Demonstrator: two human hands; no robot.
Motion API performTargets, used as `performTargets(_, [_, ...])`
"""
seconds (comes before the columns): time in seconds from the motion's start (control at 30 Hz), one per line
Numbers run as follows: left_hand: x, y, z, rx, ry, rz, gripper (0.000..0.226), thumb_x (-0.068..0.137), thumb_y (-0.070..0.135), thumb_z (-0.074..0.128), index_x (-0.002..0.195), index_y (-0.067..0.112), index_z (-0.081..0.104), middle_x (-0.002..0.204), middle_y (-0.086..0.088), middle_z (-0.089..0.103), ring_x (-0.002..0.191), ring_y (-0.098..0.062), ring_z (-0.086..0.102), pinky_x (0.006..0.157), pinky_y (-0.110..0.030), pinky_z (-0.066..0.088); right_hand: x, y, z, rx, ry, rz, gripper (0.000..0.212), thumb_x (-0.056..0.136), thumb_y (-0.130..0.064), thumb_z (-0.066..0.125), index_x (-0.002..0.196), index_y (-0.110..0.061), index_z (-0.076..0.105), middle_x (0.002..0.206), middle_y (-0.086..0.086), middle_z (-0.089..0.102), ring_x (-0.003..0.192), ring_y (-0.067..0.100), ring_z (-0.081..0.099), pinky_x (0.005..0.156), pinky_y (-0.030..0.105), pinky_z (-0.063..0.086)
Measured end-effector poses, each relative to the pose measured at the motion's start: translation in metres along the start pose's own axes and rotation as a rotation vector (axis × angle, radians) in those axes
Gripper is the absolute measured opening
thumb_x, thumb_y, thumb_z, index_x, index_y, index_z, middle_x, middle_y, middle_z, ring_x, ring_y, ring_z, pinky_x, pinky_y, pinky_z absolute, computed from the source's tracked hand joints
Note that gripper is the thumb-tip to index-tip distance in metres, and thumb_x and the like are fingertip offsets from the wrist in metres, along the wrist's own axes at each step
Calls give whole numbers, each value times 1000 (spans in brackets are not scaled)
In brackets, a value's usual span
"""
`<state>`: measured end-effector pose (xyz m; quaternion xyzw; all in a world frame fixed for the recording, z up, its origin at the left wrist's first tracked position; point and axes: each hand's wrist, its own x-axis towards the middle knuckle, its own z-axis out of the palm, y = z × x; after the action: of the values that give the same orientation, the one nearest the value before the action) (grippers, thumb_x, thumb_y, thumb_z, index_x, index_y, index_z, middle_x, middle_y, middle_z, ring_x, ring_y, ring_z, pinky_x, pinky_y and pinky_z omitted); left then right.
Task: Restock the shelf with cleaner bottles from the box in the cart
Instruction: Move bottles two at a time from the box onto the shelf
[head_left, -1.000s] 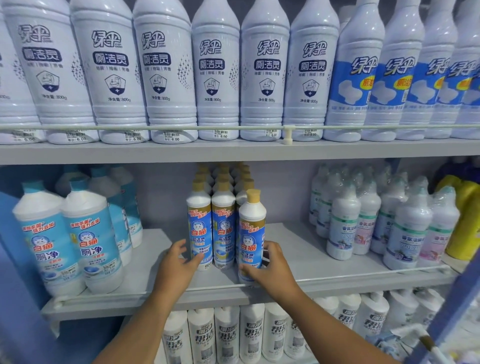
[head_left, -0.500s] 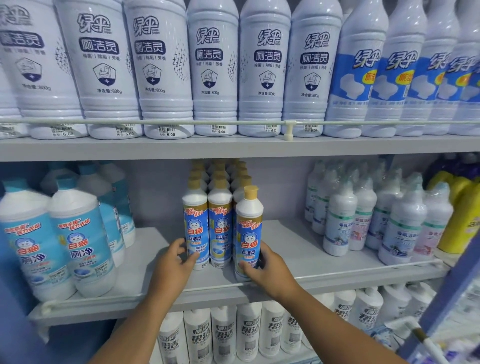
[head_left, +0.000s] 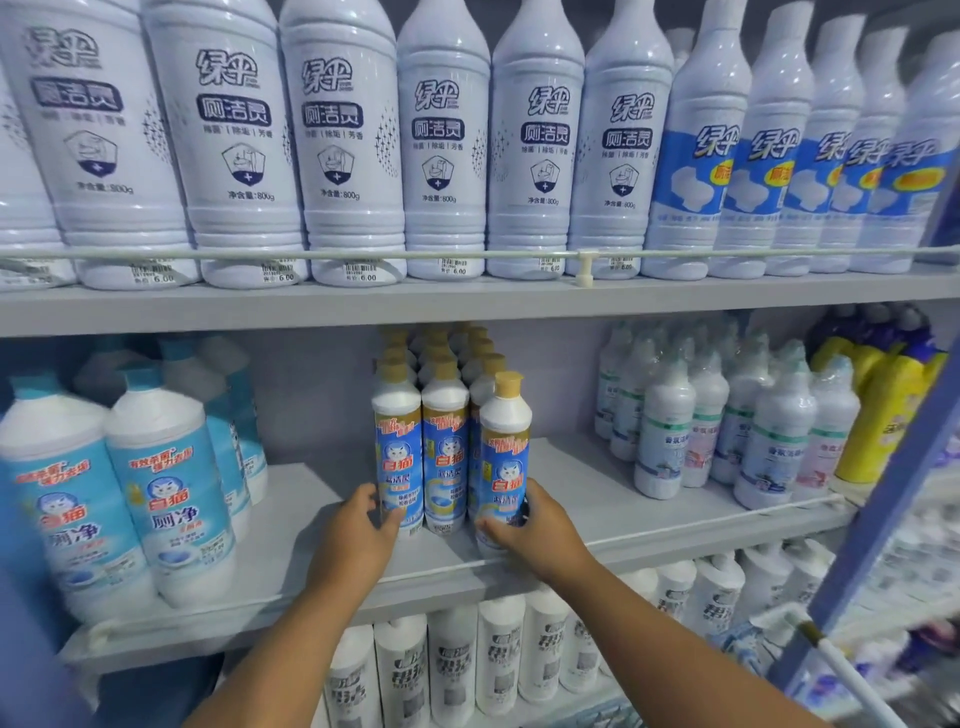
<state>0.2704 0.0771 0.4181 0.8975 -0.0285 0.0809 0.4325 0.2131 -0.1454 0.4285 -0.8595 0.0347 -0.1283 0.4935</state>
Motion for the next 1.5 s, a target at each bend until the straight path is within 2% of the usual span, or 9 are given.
performTargets(0.13, [-21,2,-4,221,-50,49,31,95,43,55,122,27,55,118,1,65,96,-22,62,73,-30,45,-16,-3,-10,-114,-33,50,52,87,-44,72,131,-23,52,127,-4,64,117,14,60,93,27,48])
performTargets(0.23, [-43,-1,-4,384,-72,115,42,96,44,52,130,21,55,130,-5,59,115,-26,56,91,-35,47,-35,-4,-23,-340,-75,80,67,93,-45,64,147,-14,41,146,7,51,133,23,48,104,32,39])
performTargets(0.33, [-73,-1,0,535,-108,158,62,98,50,45,150,18,40,156,-9,38,143,-27,33,117,-36,27,-62,5,-38,-557,-124,-13,67,97,-49,55,154,-19,34,155,7,41,145,26,33,118,37,27])
performTargets(0.53, [-151,16,19,697,-137,200,67,98,58,39,157,29,23,167,-3,8,153,-27,5,123,-43,6,-129,36,-69,-796,-213,-107,70,98,-58,42,157,-25,24,166,5,15,154,27,8,124,50,10])
performTargets(0.9, [-305,21,88,570,-233,70,64,98,54,44,153,22,36,162,-6,25,149,-26,19,120,-41,24,-253,121,-106,-714,-369,0,76,99,-58,40,159,-18,15,166,10,12,153,30,10,121,50,20])
performTargets(1.2, [-368,-41,147,456,-382,-338,64,97,60,41,143,16,49,146,-7,51,131,-28,50,101,-35,44,-314,209,-89,-591,-530,370,84,100,-59,37,159,-6,9,165,14,16,150,30,20,121,40,24])
performTargets(1.33, [-369,-85,172,367,-438,-529,82,84,76,27,122,13,62,119,-9,67,105,-29,63,93,-40,50,-323,249,-72,-456,-515,576,81,93,-68,38,153,-14,30,150,16,43,132,34,48,104,39,42])
performTargets(1.43, [-364,-115,190,371,-457,-626,67,94,65,37,119,9,64,122,-11,65,108,-29,62,87,-32,46,-321,280,-54,-395,-564,706,90,84,-79,30,141,-11,48,136,16,57,120,32,57,100,39,48])
performTargets(1.5, [-363,-130,198,350,-447,-665,59,95,63,42,116,13,65,113,-9,66,98,-26,64,74,-29,42,-319,288,-46,-346,-556,790,71,96,-65,36,132,-7,55,129,16,61,116,32,59,97,37,49])
